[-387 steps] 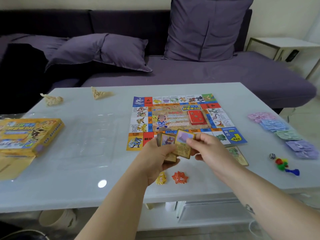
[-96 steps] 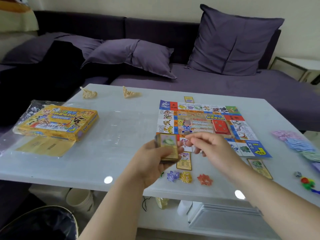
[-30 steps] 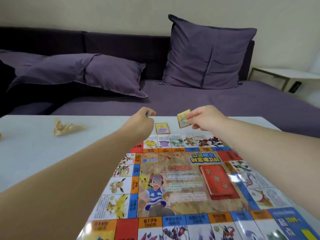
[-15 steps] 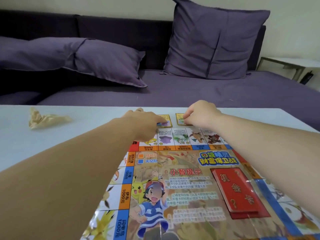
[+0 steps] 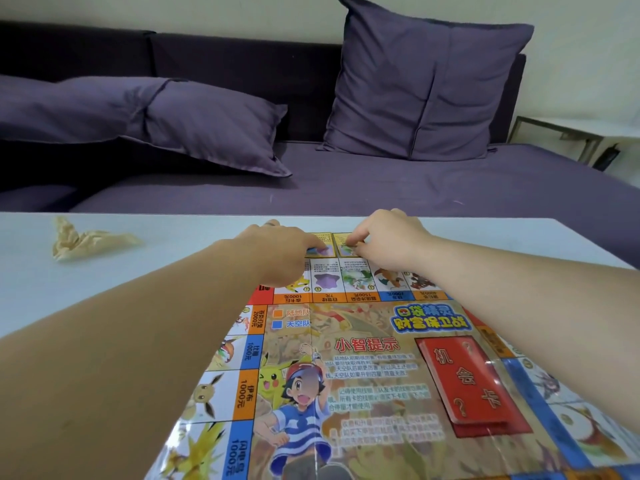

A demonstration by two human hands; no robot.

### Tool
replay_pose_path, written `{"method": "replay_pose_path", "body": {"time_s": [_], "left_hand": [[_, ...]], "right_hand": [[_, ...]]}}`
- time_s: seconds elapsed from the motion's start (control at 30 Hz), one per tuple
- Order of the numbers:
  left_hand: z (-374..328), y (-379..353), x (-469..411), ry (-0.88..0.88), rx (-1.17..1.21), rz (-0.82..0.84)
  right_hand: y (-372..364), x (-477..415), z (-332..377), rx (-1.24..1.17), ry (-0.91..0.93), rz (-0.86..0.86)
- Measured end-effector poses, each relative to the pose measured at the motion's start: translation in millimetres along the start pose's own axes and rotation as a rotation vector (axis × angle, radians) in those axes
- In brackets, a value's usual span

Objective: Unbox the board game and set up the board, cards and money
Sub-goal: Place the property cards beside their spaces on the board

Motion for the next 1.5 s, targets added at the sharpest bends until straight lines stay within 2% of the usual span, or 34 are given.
{"method": "replay_pose_path", "body": {"time_s": [0.3, 0.53, 0.63, 0.7, 0.8, 0.9, 1.0, 1.1, 1.3, 1.4, 1.5], "left_hand": [[-0.1, 0.1, -0.4, -0.004, -0.028, 0.008], [1.2, 22.1, 6.6, -0.002, 0.106, -0.139], [-6.9, 43.9, 20.2, -0.006, 0.417, -0.220], [-15.1, 56.1, 36.5, 0.061, 0.798, -0.241], [-33.6, 67.5, 78.8, 0.303, 1.443, -0.053], [-50.4, 75.6, 123.7, 0.354, 1.725, 0.089], [-67.2, 80.7, 169.9, 0.331, 1.983, 0.092], [-87.7, 79.4, 216.0, 0.295, 2.024, 0.059], [-114.5, 74.0, 299.8, 0.046, 2.025, -0.014], [-122.9, 62.5, 328.6, 0.042, 2.027, -0.051], [-129.9, 50.3, 345.5, 0.052, 1.978, -0.038]], "right_hand": [[2.3, 3.4, 3.4, 0.047, 0.024, 0.027], [20.2, 10.7, 0.8, -0.006, -0.010, -0.040], [44.9, 24.5, 2.9, -0.008, 0.009, -0.044], [63.8, 38.1, 7.4, -0.080, 0.020, -0.042], [92.3, 67.8, 20.6, -0.237, 0.073, 0.001], [116.7, 108.5, 33.8, -0.386, 0.097, 0.033], [139.8, 155.2, 46.7, -0.525, 0.062, 0.015], [154.4, 200.5, 56.9, -0.670, 0.002, 0.011], [170.8, 279.8, 72.9, -1.073, -0.111, 0.160], [169.5, 315.1, 80.7, -1.194, -0.147, 0.223], [163.6, 344.5, 86.6, -1.187, -0.146, 0.269]]}}
Point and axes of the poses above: each hand's wrist, its own x-axis away from the middle knuckle, its own y-axis out of the back of the hand, z = x × y, the point moved 3 cm from there along -x, towards the middle knuckle, and after that the axes turned 8 degrees about x, right-handed, at the moved point
